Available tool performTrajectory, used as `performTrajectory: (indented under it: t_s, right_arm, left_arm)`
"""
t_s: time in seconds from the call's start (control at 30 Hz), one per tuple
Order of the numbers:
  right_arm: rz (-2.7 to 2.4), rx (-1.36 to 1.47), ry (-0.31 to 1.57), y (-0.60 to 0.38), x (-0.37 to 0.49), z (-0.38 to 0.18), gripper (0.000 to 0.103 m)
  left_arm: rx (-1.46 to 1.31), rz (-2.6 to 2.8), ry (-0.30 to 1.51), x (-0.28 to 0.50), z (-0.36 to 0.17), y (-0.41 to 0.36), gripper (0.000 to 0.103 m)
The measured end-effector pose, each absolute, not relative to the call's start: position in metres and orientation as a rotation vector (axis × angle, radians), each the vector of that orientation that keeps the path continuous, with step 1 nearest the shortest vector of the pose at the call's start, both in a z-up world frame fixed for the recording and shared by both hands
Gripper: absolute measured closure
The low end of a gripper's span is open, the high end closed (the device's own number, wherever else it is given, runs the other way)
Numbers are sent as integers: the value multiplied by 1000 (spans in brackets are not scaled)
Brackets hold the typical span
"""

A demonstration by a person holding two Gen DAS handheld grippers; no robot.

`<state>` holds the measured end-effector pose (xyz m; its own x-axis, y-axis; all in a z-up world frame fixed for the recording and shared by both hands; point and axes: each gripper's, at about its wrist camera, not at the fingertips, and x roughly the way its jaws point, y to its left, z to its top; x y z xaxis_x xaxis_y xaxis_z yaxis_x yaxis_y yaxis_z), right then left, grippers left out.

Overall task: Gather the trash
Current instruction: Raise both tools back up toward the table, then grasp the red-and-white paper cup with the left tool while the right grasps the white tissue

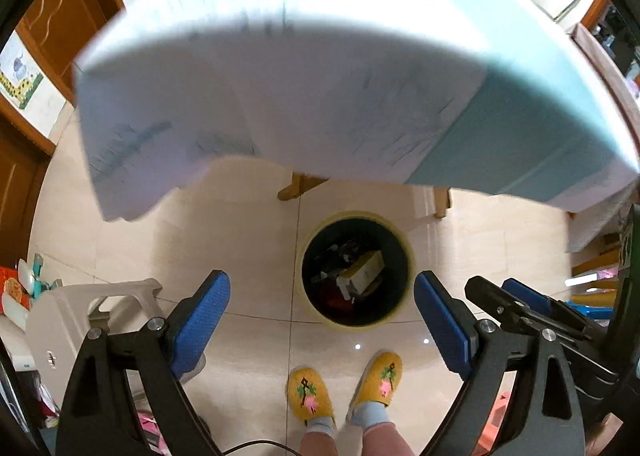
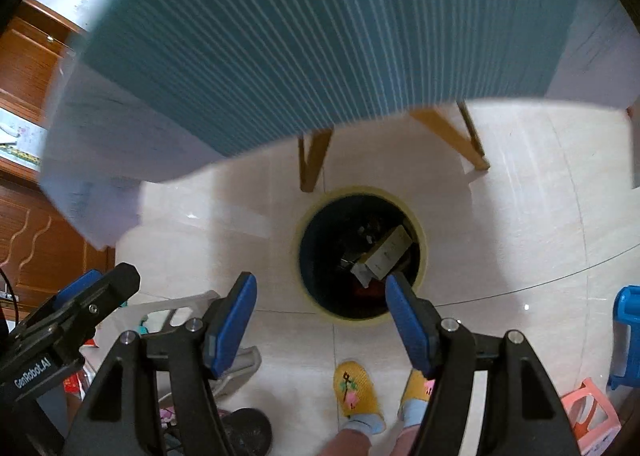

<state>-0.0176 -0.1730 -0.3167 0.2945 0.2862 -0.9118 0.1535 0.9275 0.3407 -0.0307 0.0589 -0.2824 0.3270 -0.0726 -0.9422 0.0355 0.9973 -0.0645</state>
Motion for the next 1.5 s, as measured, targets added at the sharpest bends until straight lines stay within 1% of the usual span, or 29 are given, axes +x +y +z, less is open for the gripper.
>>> performTrajectory:
  t_s: [0.4, 0.7, 0.93, 1.03, 1.2, 1.33, 1.5]
  right_arm:
    - [119, 393, 1110, -165, -52, -158, 36]
    - [102, 339, 955, -158, -58, -53, 36]
    - [78, 309, 797, -161, -49, 4, 36]
    - [69, 294, 756, -160, -38, 17, 36]
    - [78, 240, 726, -155, -19, 30, 36]
    - [86, 228, 729, -160, 6, 30, 36]
    - [110, 224, 751, -174, 58, 19, 36]
  left_arm:
    - [3, -182, 1090, -50, -140, 48, 11]
    - [3, -234, 914, -47, -36, 52, 11]
    - [4, -237, 778, -33, 25, 66, 11]
    - [-10, -238, 758, -21, 40, 73, 11]
    - [-22, -220, 766, 2, 47, 79, 11]
    - [-61, -209, 825, 34, 38, 82, 11]
    - [-113, -170, 908, 83, 16, 82, 11]
